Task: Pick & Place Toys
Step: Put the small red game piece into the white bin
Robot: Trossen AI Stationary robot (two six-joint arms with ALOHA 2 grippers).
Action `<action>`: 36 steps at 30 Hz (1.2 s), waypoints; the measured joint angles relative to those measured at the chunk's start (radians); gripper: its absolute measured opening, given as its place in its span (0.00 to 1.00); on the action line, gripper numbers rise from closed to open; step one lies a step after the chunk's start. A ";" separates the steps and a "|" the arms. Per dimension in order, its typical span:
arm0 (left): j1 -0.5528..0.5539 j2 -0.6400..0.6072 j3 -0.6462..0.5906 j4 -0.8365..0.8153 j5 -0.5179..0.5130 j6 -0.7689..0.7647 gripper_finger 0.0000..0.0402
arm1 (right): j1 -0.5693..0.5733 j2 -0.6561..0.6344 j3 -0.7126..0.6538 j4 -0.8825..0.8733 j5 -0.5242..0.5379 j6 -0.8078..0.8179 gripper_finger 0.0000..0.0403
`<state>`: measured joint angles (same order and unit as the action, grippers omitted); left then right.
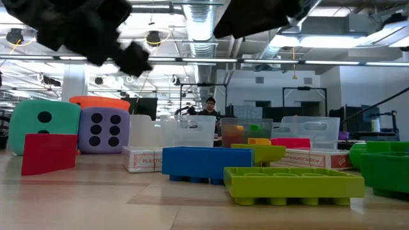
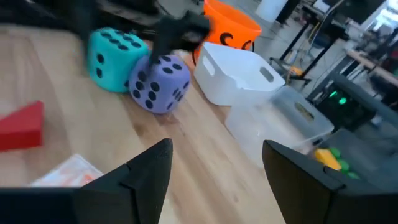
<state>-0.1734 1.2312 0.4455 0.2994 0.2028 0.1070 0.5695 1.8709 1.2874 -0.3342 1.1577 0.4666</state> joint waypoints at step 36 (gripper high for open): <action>-0.178 0.047 0.001 -0.154 -0.068 0.192 0.83 | -0.209 0.169 -0.002 0.271 -0.192 -0.298 0.61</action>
<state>-0.3511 1.2783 0.4465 0.1451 0.1352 0.2993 0.3607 2.0404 1.2858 -0.0628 0.9653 0.1684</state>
